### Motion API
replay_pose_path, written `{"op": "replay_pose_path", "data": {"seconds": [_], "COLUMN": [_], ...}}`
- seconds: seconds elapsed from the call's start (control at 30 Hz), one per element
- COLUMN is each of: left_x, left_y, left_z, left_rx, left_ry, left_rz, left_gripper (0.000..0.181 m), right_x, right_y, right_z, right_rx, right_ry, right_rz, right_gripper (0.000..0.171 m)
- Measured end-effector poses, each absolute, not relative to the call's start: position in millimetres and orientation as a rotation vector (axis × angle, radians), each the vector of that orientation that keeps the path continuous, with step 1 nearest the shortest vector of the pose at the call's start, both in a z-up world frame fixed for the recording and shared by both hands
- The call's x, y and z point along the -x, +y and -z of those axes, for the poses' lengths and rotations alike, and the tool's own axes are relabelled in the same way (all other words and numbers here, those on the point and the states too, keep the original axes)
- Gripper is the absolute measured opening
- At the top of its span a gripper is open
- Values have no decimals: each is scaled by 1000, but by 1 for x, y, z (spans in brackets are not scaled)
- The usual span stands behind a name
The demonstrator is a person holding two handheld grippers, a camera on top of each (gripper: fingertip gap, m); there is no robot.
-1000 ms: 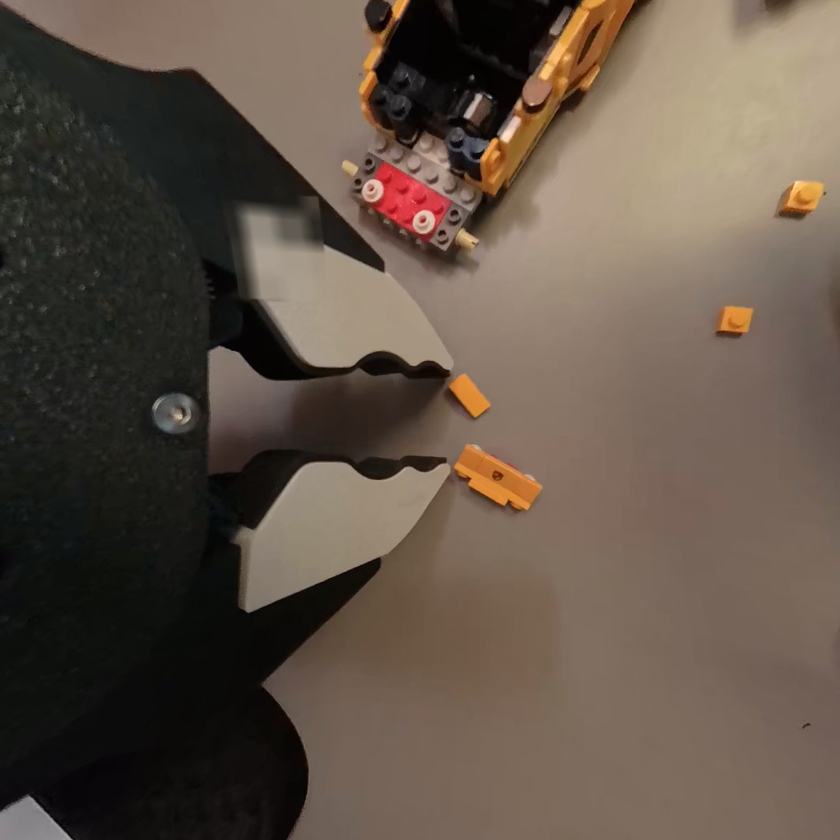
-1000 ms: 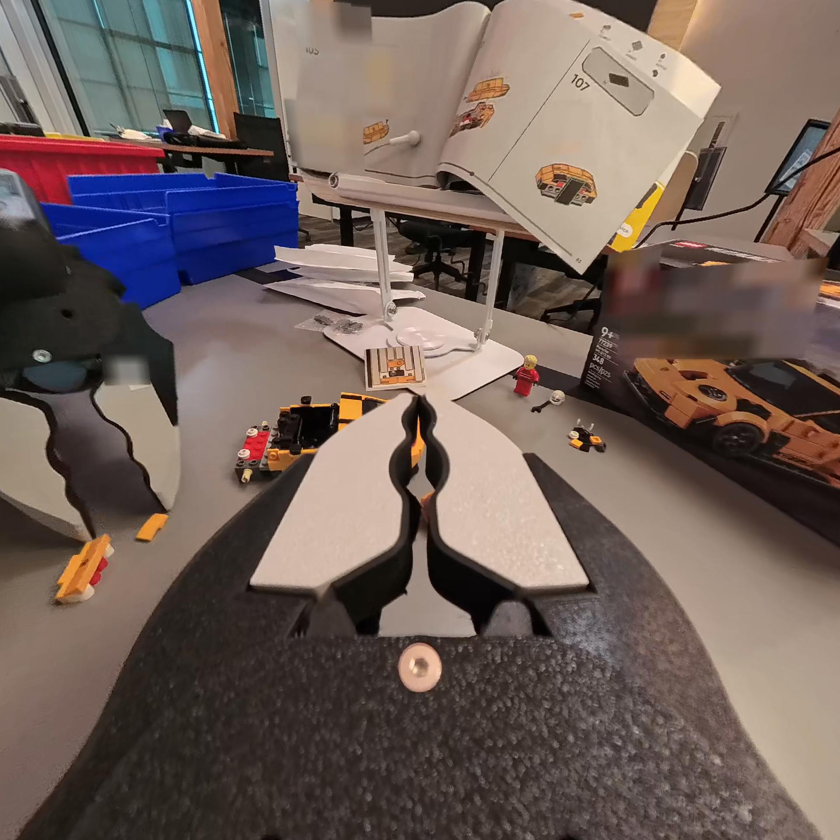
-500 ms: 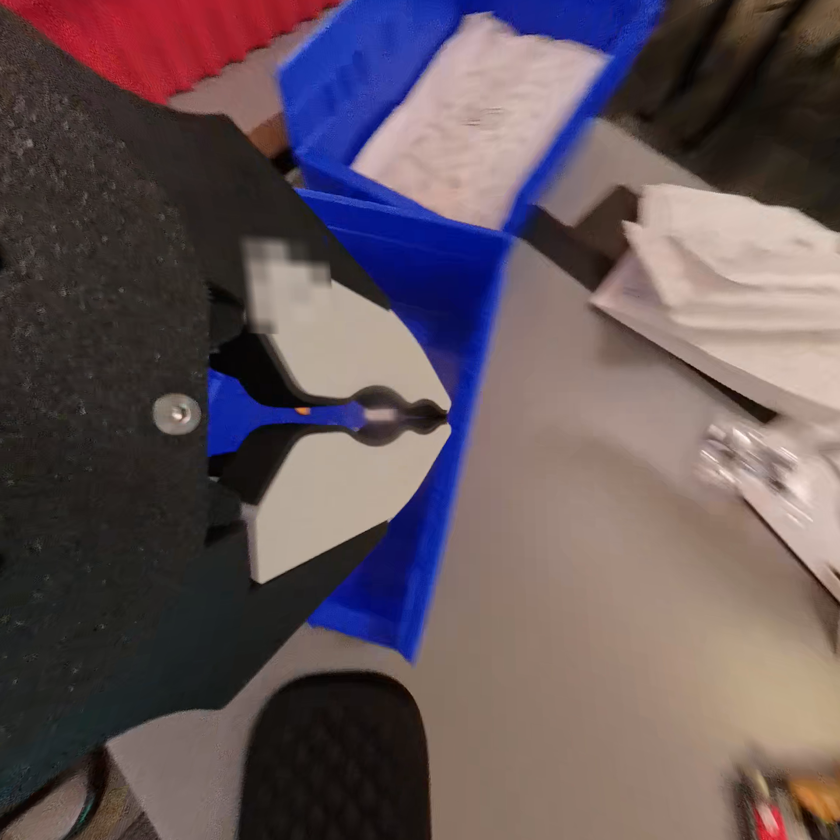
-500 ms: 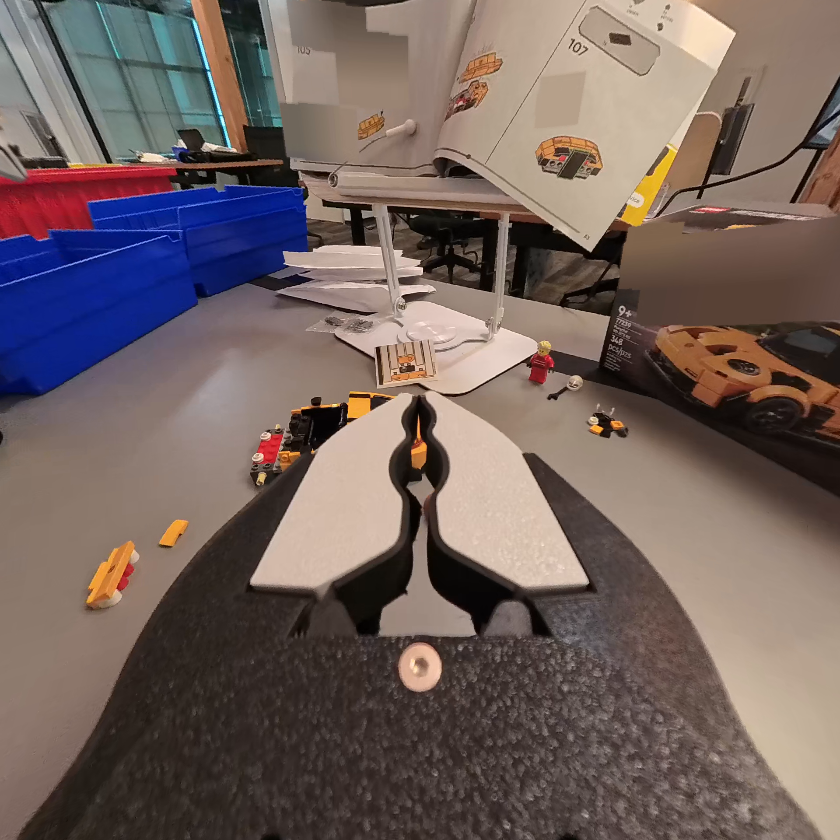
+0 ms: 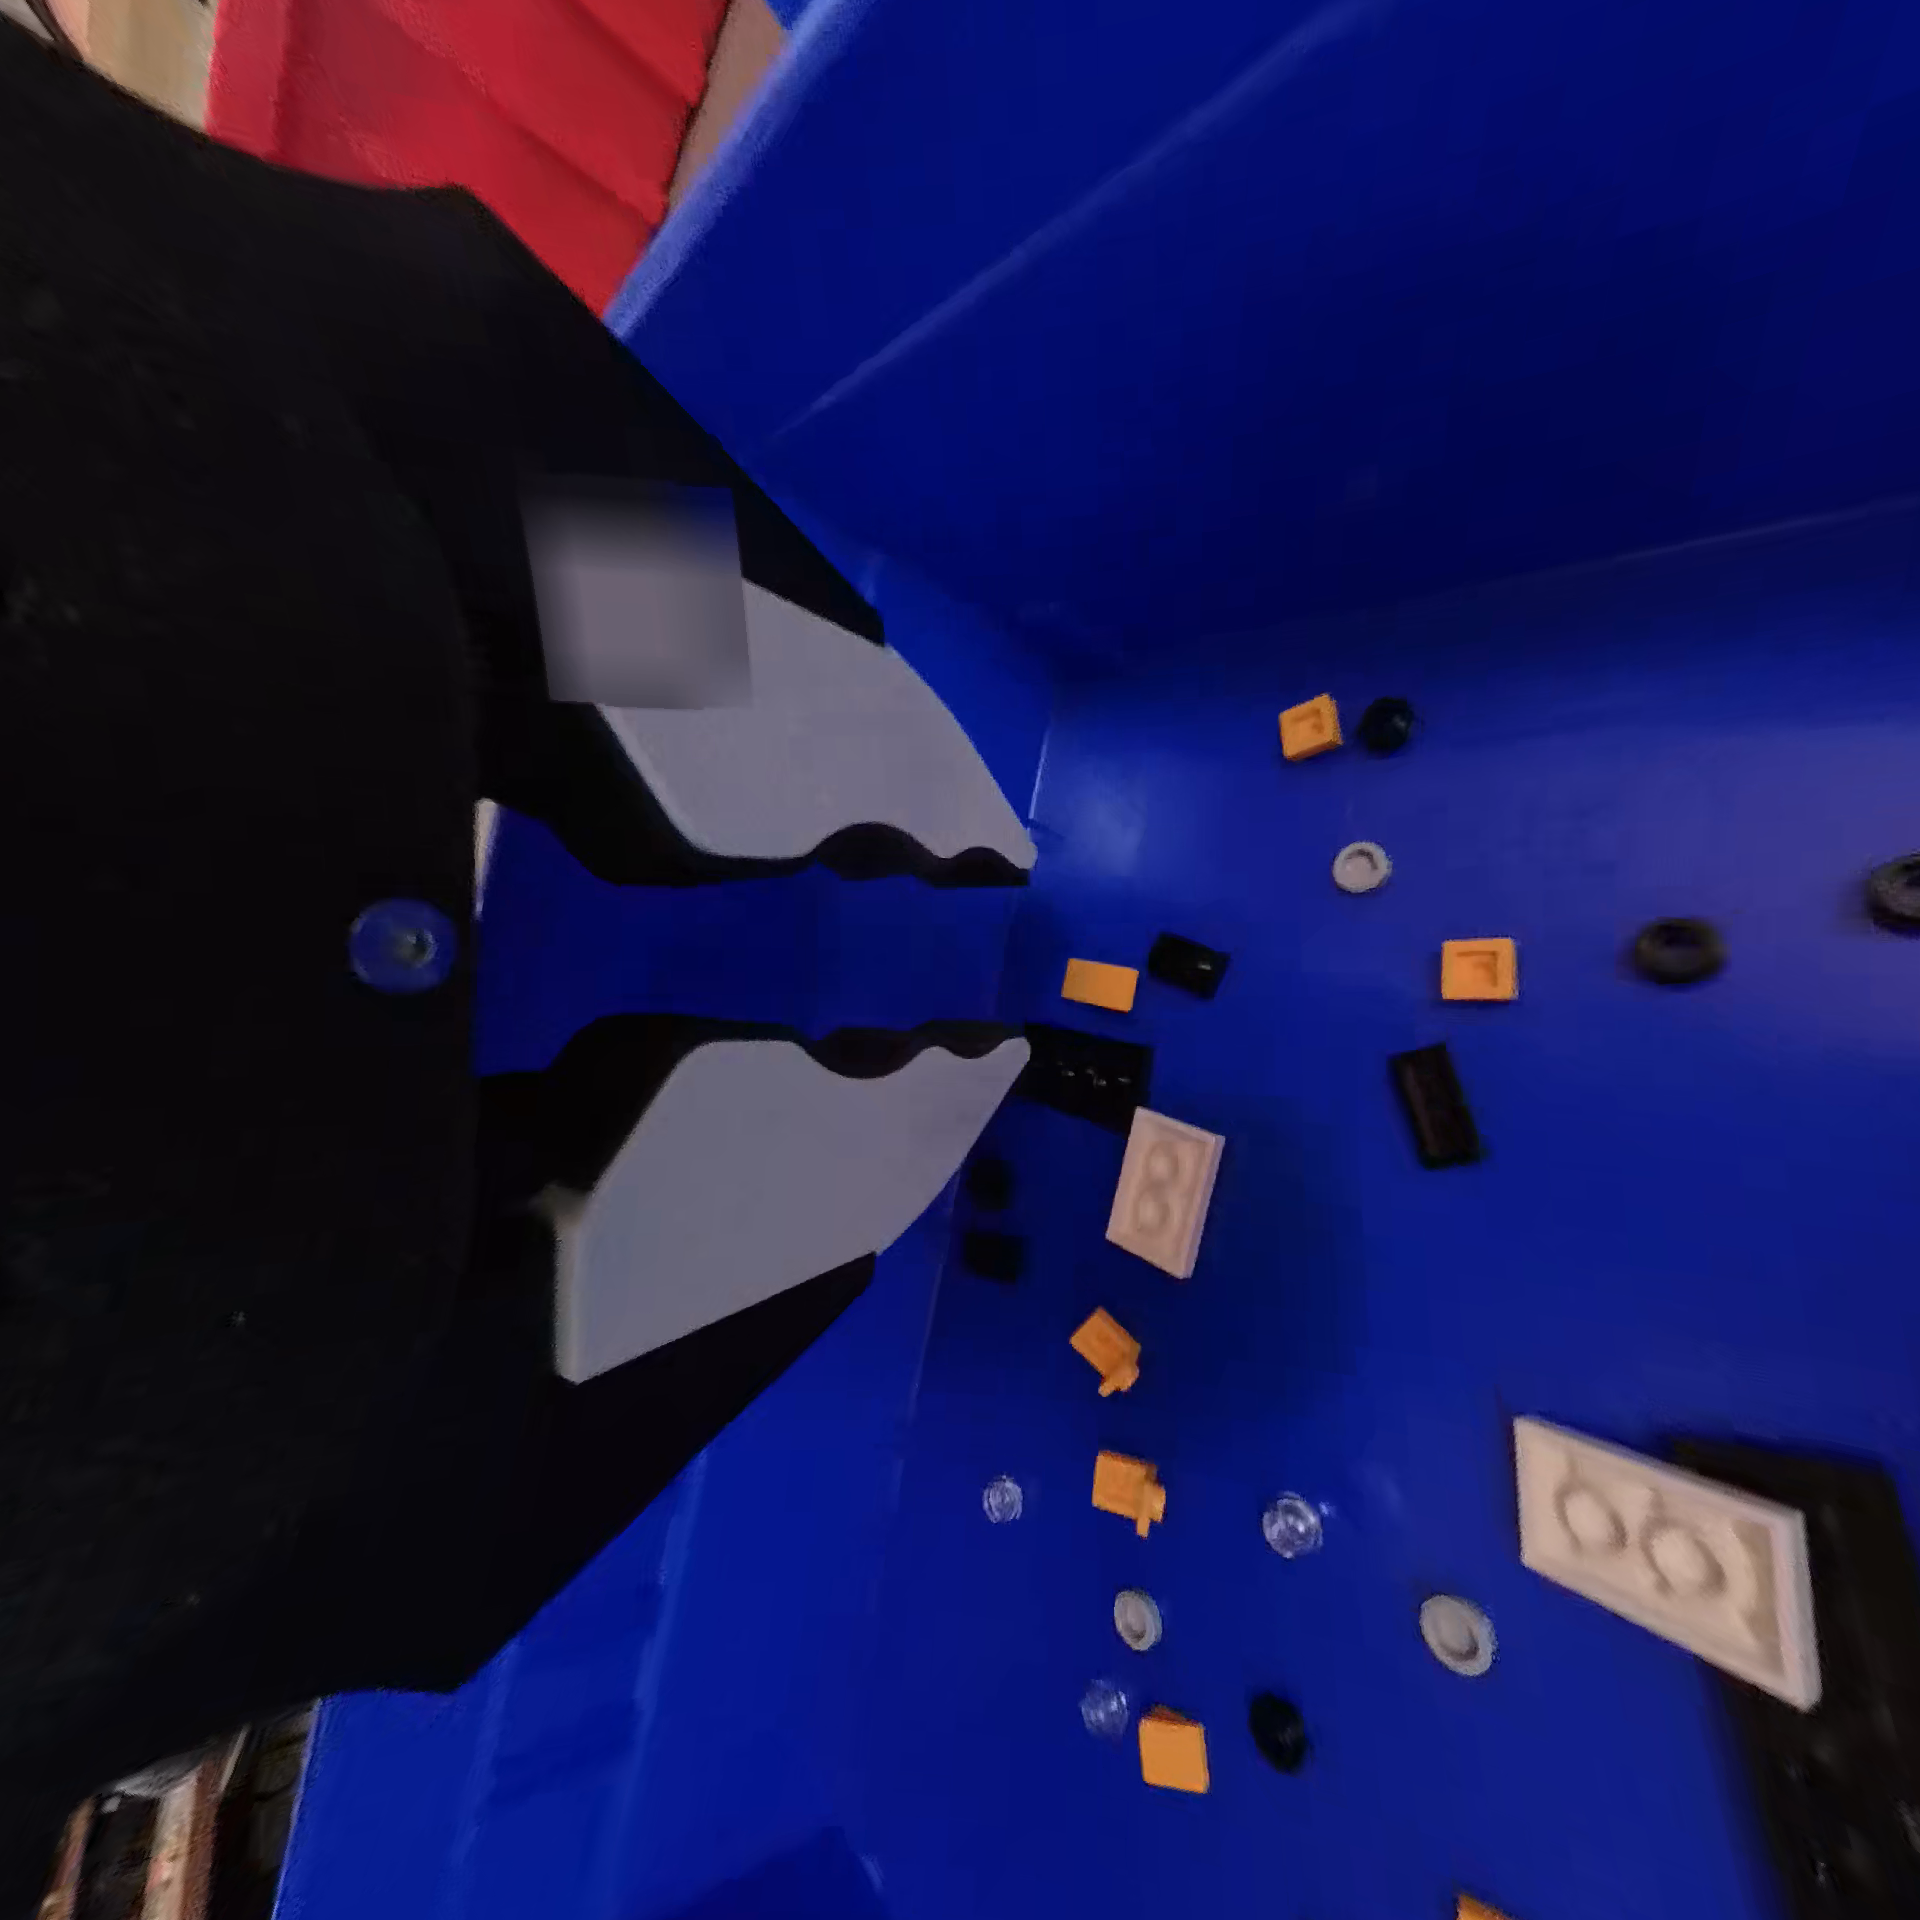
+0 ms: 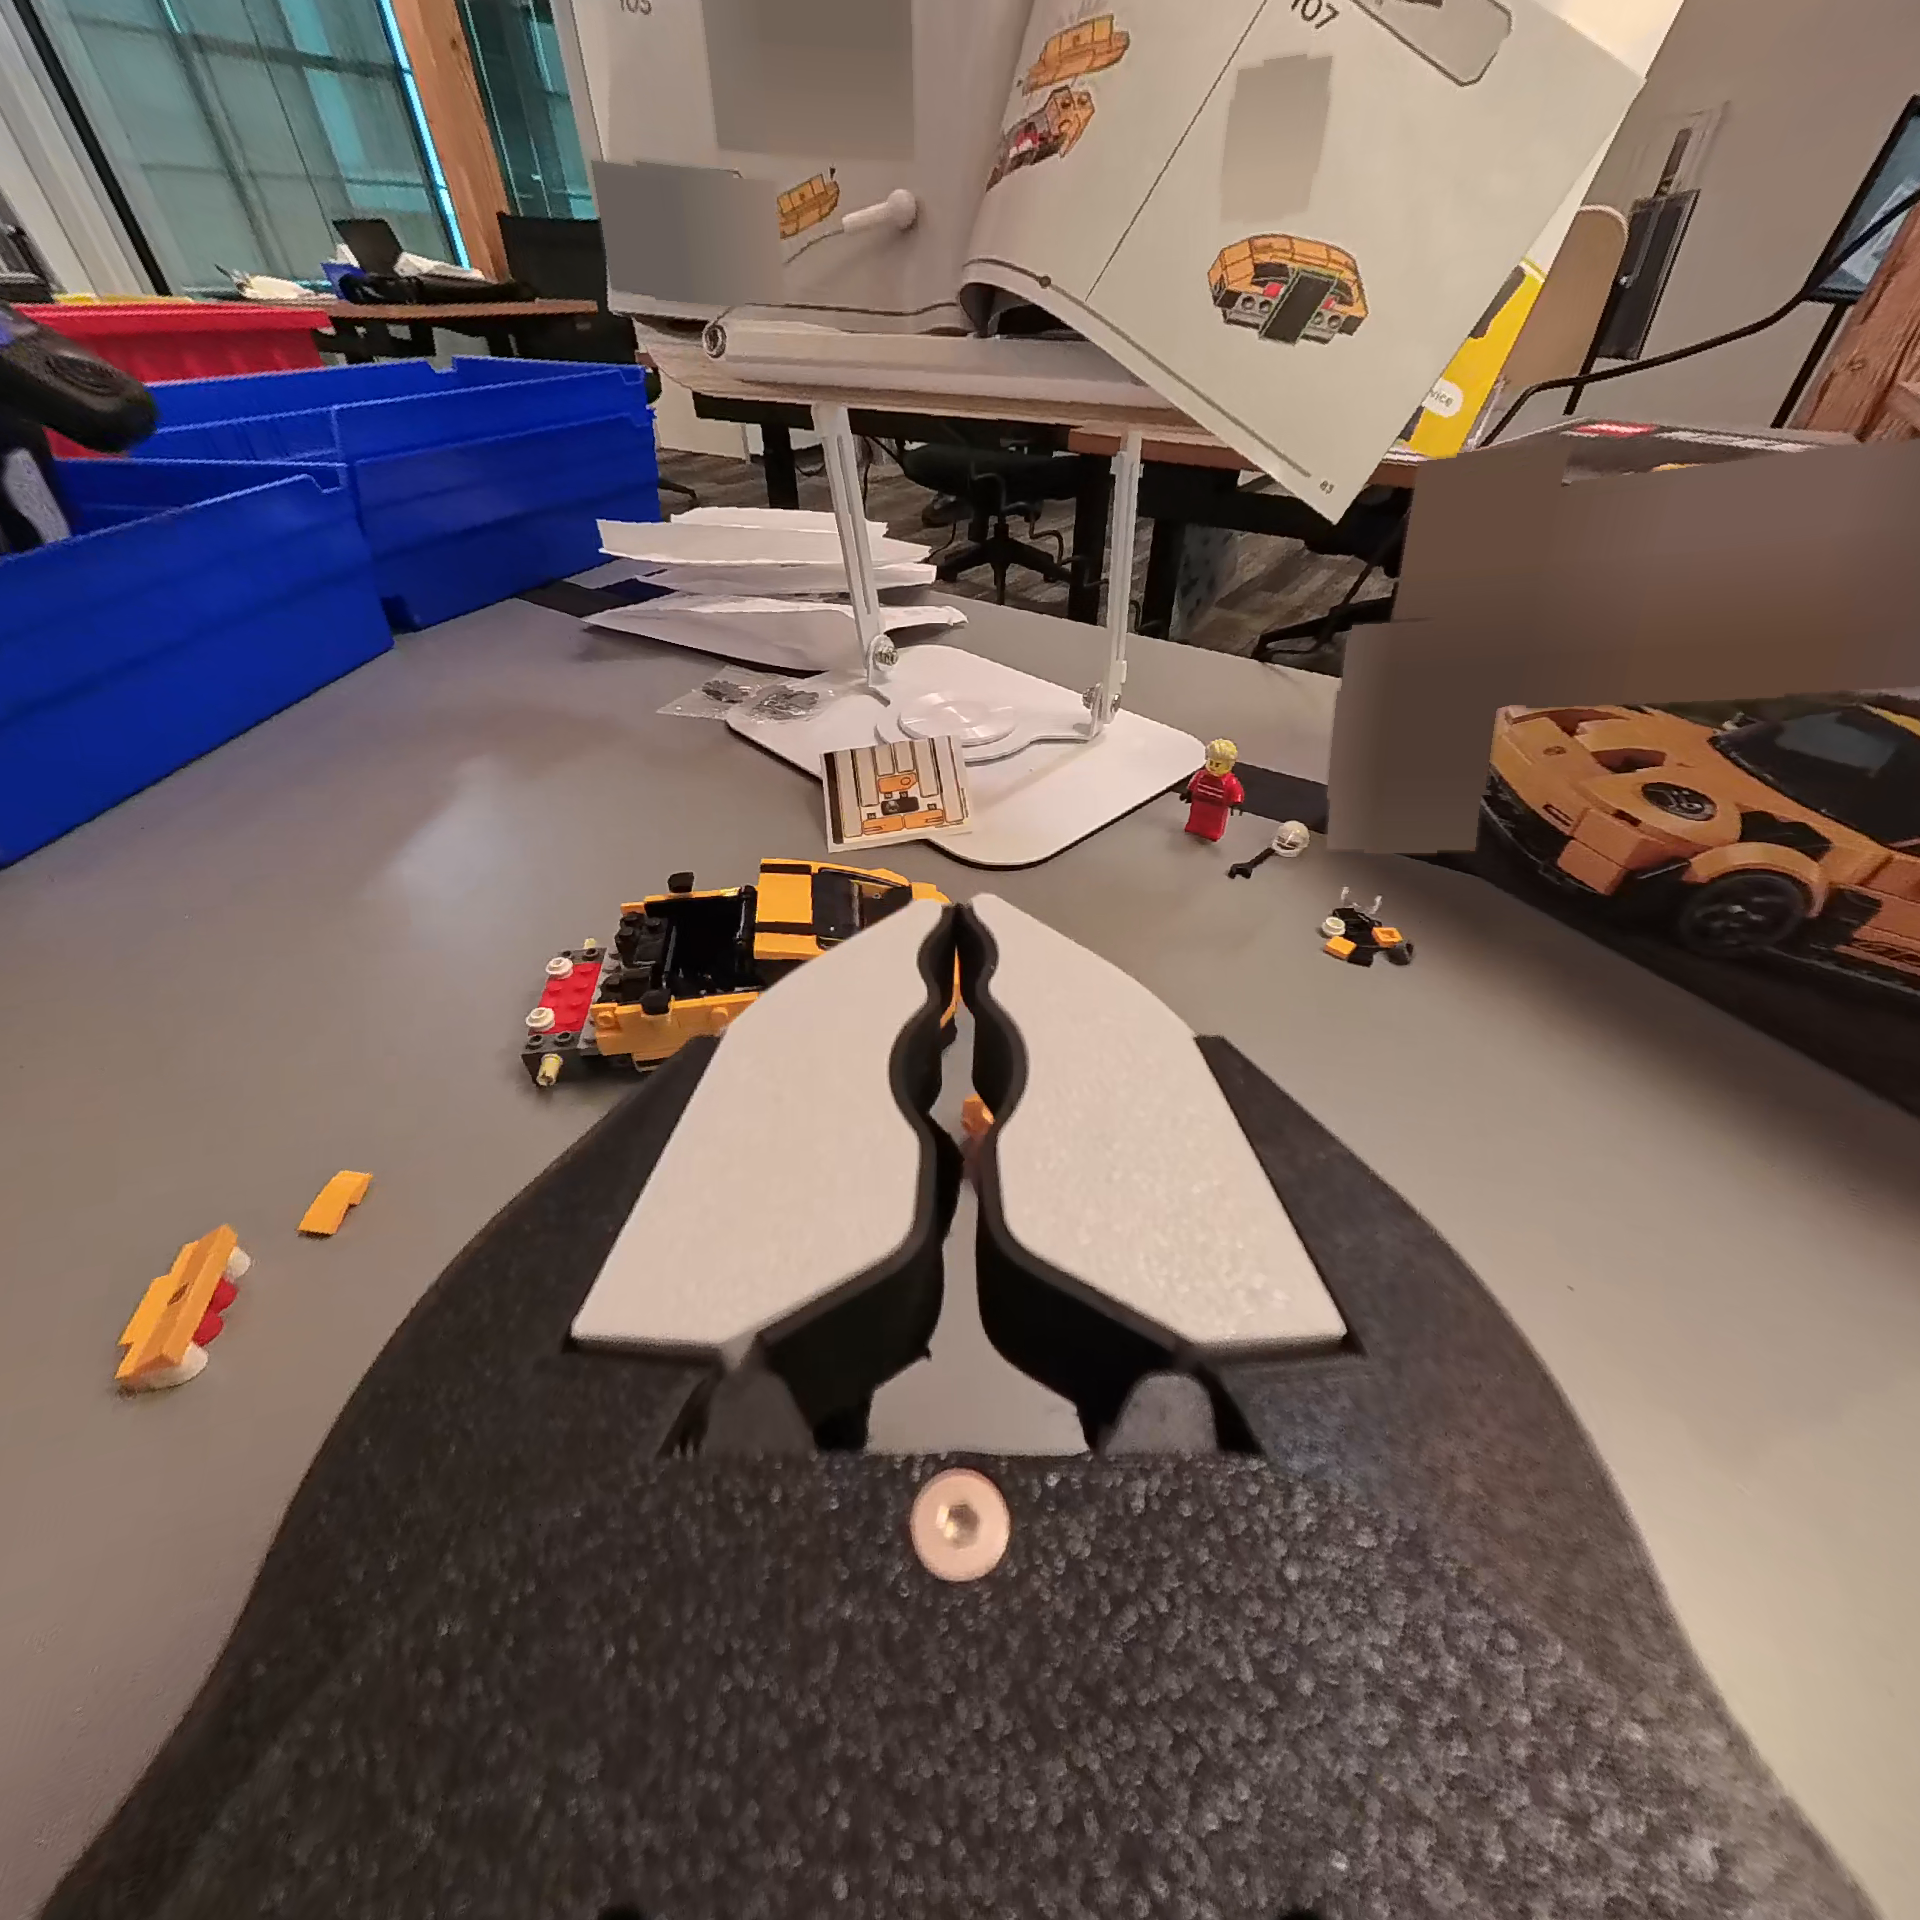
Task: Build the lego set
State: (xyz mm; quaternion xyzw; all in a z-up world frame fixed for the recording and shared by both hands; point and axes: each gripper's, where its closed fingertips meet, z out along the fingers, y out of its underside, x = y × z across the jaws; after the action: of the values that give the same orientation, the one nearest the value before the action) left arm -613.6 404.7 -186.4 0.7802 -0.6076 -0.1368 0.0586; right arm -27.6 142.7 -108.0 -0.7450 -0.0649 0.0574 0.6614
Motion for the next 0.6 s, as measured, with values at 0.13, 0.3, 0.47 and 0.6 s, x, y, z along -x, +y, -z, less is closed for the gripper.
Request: {"op": "replay_pose_path", "data": {"seconds": [0.13, 0.3, 0.47, 0.6], "left_x": [612, 618, 588, 508], "left_y": [407, 402, 395, 357], "left_z": [198, 209, 176, 117], "left_rx": [-2301, -2223, -2381, -2453], "left_ry": [-1836, -1767, -1859, -2191], "left_rz": [378, 372, 208, -57], "left_gripper": [25, 9, 9, 9], "right_x": [26, 26, 26, 28], "right_y": [144, 145, 144, 144], "right_z": [110, 112, 110, 106], "right_rx": [1693, 1704, 1695, 1676], "right_ry": [-141, -139, -140, -139], "right_rz": [-130, -133, -141, -164], "right_gripper": [0, 0, 0, 0]}}
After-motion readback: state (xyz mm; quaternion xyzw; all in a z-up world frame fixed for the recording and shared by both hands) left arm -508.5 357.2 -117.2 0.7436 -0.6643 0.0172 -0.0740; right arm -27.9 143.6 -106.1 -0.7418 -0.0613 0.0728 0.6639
